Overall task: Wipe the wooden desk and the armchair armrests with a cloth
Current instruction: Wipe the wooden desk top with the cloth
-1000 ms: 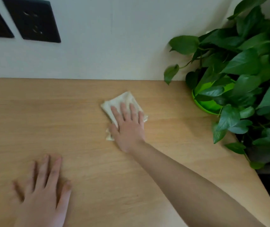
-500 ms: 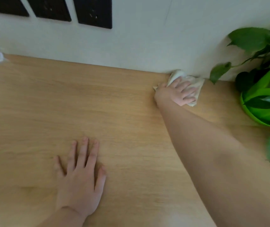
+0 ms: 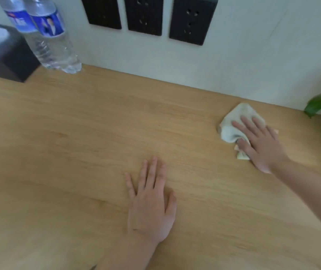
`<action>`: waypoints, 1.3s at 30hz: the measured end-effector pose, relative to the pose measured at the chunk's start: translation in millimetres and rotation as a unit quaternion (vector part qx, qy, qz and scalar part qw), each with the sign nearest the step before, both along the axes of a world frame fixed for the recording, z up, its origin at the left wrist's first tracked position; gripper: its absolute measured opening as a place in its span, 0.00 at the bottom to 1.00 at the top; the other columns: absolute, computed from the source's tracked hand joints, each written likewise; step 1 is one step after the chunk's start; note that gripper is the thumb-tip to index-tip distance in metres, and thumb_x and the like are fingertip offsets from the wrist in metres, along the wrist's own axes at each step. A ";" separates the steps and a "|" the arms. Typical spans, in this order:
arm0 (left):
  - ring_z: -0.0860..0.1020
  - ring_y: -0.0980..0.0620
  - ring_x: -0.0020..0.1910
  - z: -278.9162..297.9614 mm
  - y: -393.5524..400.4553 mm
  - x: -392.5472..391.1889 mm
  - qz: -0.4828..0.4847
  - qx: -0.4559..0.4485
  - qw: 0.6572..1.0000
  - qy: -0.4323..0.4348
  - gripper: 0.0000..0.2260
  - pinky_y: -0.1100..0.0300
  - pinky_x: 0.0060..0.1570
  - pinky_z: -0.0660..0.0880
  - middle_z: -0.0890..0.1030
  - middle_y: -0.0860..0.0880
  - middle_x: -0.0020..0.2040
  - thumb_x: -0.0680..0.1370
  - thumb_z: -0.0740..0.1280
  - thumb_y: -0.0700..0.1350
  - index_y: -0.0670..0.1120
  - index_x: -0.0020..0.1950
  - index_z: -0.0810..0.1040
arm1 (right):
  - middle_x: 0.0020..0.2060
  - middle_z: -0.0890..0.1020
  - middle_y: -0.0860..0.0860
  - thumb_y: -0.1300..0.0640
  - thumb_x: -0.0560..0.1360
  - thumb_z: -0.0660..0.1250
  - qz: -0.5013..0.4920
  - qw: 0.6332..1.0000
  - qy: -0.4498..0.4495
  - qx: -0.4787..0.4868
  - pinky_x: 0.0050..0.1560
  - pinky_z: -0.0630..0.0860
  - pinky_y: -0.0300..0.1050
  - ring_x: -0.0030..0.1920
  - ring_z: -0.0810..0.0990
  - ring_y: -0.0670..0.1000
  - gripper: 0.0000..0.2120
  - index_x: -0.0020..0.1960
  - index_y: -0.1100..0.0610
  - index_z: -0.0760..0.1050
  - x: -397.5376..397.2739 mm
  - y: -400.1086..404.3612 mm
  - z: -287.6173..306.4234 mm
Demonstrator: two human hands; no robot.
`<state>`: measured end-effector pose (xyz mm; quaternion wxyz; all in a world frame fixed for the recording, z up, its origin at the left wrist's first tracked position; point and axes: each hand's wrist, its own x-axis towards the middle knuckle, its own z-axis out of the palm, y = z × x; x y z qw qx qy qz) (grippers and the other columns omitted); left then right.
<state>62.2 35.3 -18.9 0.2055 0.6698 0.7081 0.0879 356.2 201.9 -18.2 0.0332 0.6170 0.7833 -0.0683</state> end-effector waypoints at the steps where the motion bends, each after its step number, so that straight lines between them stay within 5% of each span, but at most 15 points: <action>1: 0.31 0.61 0.73 1.9 0.3 -3.3 0.015 0.014 0.999 -0.049 0.31 0.50 0.72 0.29 0.35 0.62 0.75 0.78 0.54 0.55 0.56 0.77 0.42 | 0.79 0.47 0.46 0.37 0.79 0.40 -0.143 0.989 0.005 0.023 0.74 0.43 0.57 0.78 0.42 0.52 0.26 0.76 0.36 0.45 -30.8 14.1 -5.9; 3: 0.33 0.66 0.72 8.0 3.0 -17.6 0.059 0.029 0.986 -0.151 0.31 0.62 0.71 0.30 0.36 0.65 0.73 0.78 0.59 0.51 0.56 0.77 0.47 | 0.79 0.45 0.49 0.41 0.80 0.42 -0.373 0.928 0.022 -0.006 0.72 0.43 0.64 0.77 0.42 0.58 0.27 0.78 0.42 0.44 -108.2 42.4 -7.5; 5: 0.37 0.66 0.74 10.7 9.1 -46.7 0.106 0.032 0.979 -0.171 0.29 0.65 0.71 0.34 0.41 0.64 0.75 0.80 0.58 0.50 0.55 0.78 0.49 | 0.78 0.42 0.52 0.42 0.80 0.43 -0.429 0.900 0.057 -0.057 0.71 0.40 0.68 0.77 0.40 0.61 0.28 0.78 0.45 0.41 -186.2 57.7 -1.6; 10: 0.43 0.55 0.77 8.1 26.9 -148.6 0.111 0.007 0.994 -0.012 0.27 0.54 0.75 0.41 0.47 0.54 0.79 0.81 0.54 0.49 0.51 0.78 0.48 | 0.78 0.39 0.51 0.42 0.80 0.45 -0.083 0.995 0.048 -0.032 0.72 0.34 0.64 0.76 0.34 0.59 0.29 0.78 0.44 0.39 -323.5 -8.9 -7.9; 14: 0.41 0.57 0.77 4.6 38.6 -194.0 0.001 -0.002 1.000 0.027 0.27 0.53 0.75 0.42 0.45 0.56 0.79 0.81 0.51 0.51 0.51 0.78 0.45 | 0.78 0.41 0.46 0.41 0.79 0.46 0.149 0.986 0.060 -0.038 0.73 0.32 0.59 0.76 0.32 0.53 0.29 0.78 0.40 0.42 -299.4 -113.9 -4.6; 17: 0.37 0.60 0.75 3.9 52.0 -198.3 -0.106 0.018 0.992 0.067 0.27 0.54 0.75 0.40 0.41 0.57 0.78 0.81 0.48 0.51 0.52 0.78 0.42 | 0.79 0.47 0.46 0.41 0.78 0.54 0.187 0.982 0.014 -0.031 0.73 0.40 0.57 0.78 0.42 0.54 0.32 0.78 0.41 0.46 -220.4 -178.4 -5.4; 19: 0.34 0.61 0.74 3.1 62.5 -195.0 -0.176 0.024 0.980 0.083 0.26 0.54 0.75 0.40 0.37 0.58 0.76 0.81 0.46 0.53 0.53 0.77 0.39 | 0.78 0.53 0.46 0.40 0.78 0.52 0.103 0.994 -0.018 -0.012 0.73 0.45 0.56 0.78 0.46 0.53 0.30 0.78 0.42 0.49 -157.3 -211.1 -1.2; 21: 0.33 0.61 0.73 2.3 77.0 -190.7 -0.234 0.025 0.968 0.093 0.26 0.54 0.75 0.39 0.36 0.58 0.76 0.81 0.45 0.54 0.54 0.77 0.37 | 0.78 0.54 0.47 0.38 0.78 0.45 -0.136 0.991 0.013 -0.009 0.74 0.46 0.54 0.78 0.44 0.49 0.28 0.77 0.41 0.49 -115.1 -231.6 6.9; 24: 0.35 0.60 0.74 1.8 101.8 -181.5 -0.289 0.028 0.952 0.097 0.26 0.52 0.75 0.39 0.38 0.57 0.77 0.81 0.44 0.55 0.54 0.77 0.39 | 0.79 0.47 0.47 0.41 0.80 0.43 -0.515 0.857 0.038 0.007 0.74 0.42 0.58 0.77 0.41 0.53 0.26 0.77 0.40 0.46 -124.4 -216.6 4.0; 27: 0.37 0.59 0.75 -4.5 110.2 -178.0 -0.310 0.052 0.945 0.089 0.26 0.52 0.75 0.40 0.40 0.57 0.78 0.79 0.38 0.57 0.54 0.77 0.41 | 0.78 0.42 0.50 0.44 0.81 0.45 -0.665 0.742 0.080 0.011 0.73 0.36 0.62 0.77 0.38 0.58 0.28 0.78 0.44 0.41 -190.6 -173.6 -0.2; 28: 0.39 0.60 0.76 -8.2 110.5 -179.2 -0.313 0.064 0.944 0.086 0.26 0.53 0.75 0.41 0.42 0.57 0.78 0.80 0.37 0.58 0.54 0.78 0.42 | 0.78 0.40 0.50 0.44 0.81 0.45 -0.656 0.749 0.086 0.025 0.72 0.33 0.62 0.76 0.36 0.58 0.28 0.78 0.44 0.40 -215.6 -168.4 -5.4; 31: 0.44 0.61 0.76 -21.4 115.7 -183.4 -0.326 0.082 0.939 0.067 0.27 0.57 0.73 0.42 0.49 0.58 0.78 0.80 0.39 0.60 0.54 0.78 0.49 | 0.78 0.42 0.49 0.44 0.78 0.47 -0.490 0.865 0.090 0.067 0.72 0.28 0.58 0.77 0.37 0.57 0.30 0.78 0.43 0.44 -286.8 -197.3 -13.6; 34: 0.46 0.60 0.76 -38.2 130.2 -188.6 -0.324 0.060 0.943 0.034 0.27 0.47 0.75 0.48 0.48 0.62 0.78 0.79 0.41 0.62 0.59 0.77 0.47 | 0.79 0.50 0.49 0.43 0.77 0.52 -0.246 0.965 0.087 0.036 0.73 0.37 0.58 0.78 0.44 0.57 0.30 0.78 0.42 0.49 -289.9 -268.8 -8.1; 36: 0.48 0.54 0.78 -54.6 136.7 -192.8 -0.325 0.047 0.945 0.010 0.27 0.40 0.74 0.52 0.47 0.60 0.79 0.78 0.43 0.62 0.59 0.78 0.47 | 0.79 0.49 0.46 0.43 0.79 0.53 -0.173 0.982 0.072 0.004 0.74 0.38 0.57 0.78 0.43 0.55 0.29 0.78 0.41 0.47 -247.5 -312.8 -4.8; 39: 0.48 0.52 0.78 -75.0 140.1 -182.3 -0.311 0.020 0.948 -0.071 0.29 0.39 0.74 0.50 0.50 0.54 0.79 0.78 0.50 0.55 0.49 0.78 0.53 | 0.78 0.44 0.43 0.42 0.81 0.47 -0.308 0.951 0.029 -0.009 0.75 0.38 0.56 0.77 0.38 0.51 0.26 0.77 0.37 0.42 -152.6 -339.2 1.1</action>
